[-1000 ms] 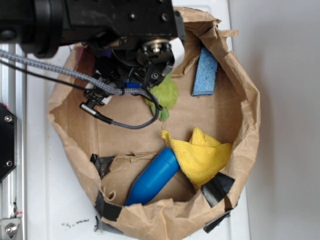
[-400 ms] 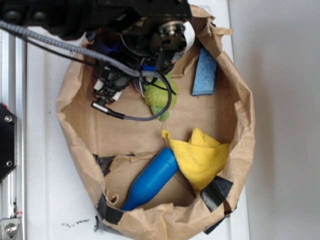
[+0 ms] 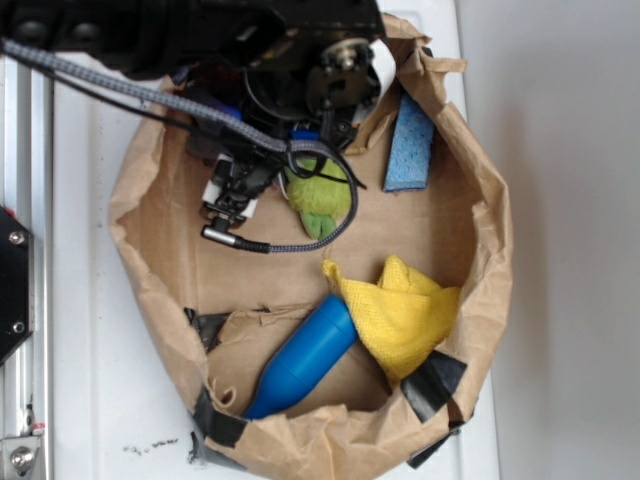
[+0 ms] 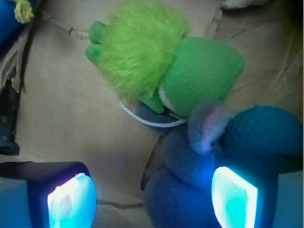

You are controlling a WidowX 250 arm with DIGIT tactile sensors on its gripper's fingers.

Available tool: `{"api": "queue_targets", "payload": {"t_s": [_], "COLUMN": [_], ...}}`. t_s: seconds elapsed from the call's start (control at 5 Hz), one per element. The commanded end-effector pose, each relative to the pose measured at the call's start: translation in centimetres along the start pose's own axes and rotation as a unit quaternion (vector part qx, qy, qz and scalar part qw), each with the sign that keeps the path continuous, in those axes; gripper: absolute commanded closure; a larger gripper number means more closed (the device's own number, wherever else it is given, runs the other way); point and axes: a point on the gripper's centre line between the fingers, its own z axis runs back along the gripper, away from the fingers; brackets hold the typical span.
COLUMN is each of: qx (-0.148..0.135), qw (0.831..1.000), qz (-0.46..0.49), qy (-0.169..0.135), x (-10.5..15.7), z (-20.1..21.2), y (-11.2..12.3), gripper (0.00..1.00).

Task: Grab the gray animal.

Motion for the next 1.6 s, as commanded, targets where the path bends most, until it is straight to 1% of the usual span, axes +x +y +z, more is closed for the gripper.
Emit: {"api": "queue_targets", "payload": {"t_s": [0.0,0.4,0.6,0.8,1.0,1.2,1.4], "qx": [0.014,0.083,0.092,0.111,0.096,0.070,0.049], "qw": [0.999,0.994,0.994,0.992,0.995,0.997,0.999], "qz": [0.042,0.060,0.061,0.050,0.031,0.015,0.005], "qy": [-0.021,-0.027,-0.026,-0.024,-0.001,0.017,0.017], "x": [1.0,1.2,1.2,0.9,0.3,-0.2,-0.7], "z": [1.0,-0.4,-0.6,-0.8,-1.8,-1.8,-1.1], "y": [0.7,2.7,3.2,3.0,2.1,0.9,-0.3], "gripper": [0.00,0.00,0.00,0.00,0.00,0.00,0.00]}}
